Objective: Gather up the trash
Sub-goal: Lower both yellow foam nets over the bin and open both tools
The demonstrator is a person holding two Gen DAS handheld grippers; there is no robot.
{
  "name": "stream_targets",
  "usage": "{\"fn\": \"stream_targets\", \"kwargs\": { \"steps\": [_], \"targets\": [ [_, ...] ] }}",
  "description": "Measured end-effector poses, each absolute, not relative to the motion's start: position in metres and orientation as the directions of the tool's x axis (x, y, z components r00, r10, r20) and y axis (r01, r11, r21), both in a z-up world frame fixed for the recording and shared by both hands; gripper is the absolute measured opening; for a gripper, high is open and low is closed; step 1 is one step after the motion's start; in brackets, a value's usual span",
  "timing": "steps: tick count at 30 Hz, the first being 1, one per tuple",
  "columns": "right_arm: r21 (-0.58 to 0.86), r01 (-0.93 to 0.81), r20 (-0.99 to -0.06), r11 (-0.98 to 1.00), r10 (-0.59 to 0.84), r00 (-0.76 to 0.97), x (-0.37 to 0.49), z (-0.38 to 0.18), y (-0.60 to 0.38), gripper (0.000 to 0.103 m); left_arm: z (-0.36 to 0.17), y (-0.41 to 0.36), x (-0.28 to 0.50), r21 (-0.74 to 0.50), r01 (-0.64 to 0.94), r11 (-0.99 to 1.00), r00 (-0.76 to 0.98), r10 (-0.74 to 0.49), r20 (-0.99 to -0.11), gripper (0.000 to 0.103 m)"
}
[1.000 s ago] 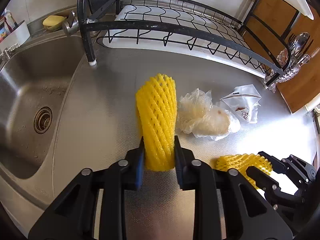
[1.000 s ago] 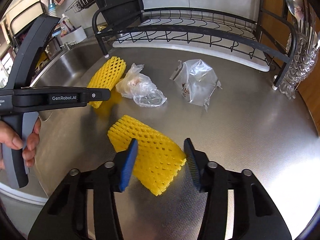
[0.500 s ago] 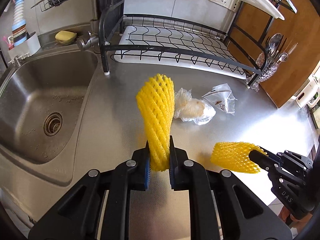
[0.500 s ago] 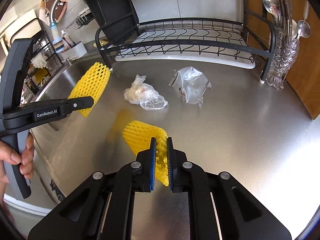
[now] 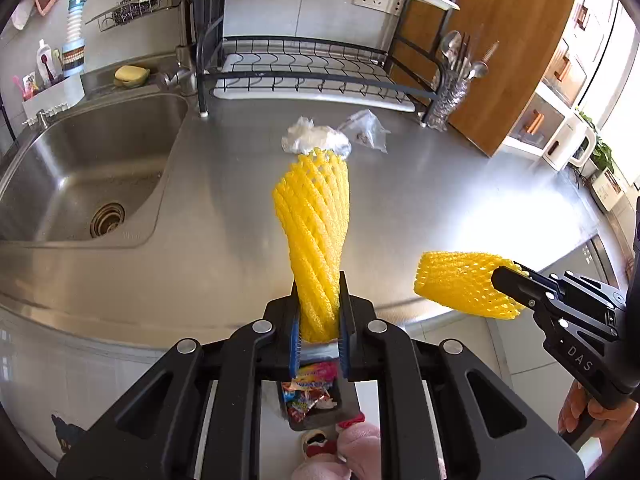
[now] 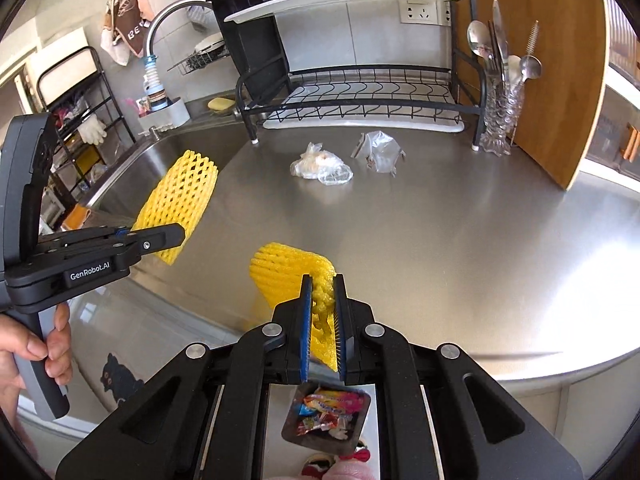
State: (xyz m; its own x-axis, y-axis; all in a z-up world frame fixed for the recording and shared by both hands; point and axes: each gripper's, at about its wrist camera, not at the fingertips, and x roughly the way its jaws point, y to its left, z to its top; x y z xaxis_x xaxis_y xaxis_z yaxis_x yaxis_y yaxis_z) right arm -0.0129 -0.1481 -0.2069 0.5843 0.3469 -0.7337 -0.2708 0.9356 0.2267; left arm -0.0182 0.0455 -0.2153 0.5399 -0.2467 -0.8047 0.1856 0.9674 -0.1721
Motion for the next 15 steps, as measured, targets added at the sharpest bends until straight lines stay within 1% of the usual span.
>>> {"fn": "stream_targets", "kwargs": {
  "steps": [10,15],
  "targets": [
    [0.278,-0.233,-0.799,0.932,0.359,0.483,-0.085,-0.247,-0.15,0.011,-0.271,0.036,-0.102,-0.198,0.162,0.967,0.441,-0.25,-0.862,0.013],
    [0.26,-0.252,-0.841,0.932,0.347,0.416,-0.105,-0.281,-0.15,0.011,-0.31,0.03,-0.131,-0.197,0.12,0.973,0.411,-0.229,-0.883,0.013]
  ]
}}
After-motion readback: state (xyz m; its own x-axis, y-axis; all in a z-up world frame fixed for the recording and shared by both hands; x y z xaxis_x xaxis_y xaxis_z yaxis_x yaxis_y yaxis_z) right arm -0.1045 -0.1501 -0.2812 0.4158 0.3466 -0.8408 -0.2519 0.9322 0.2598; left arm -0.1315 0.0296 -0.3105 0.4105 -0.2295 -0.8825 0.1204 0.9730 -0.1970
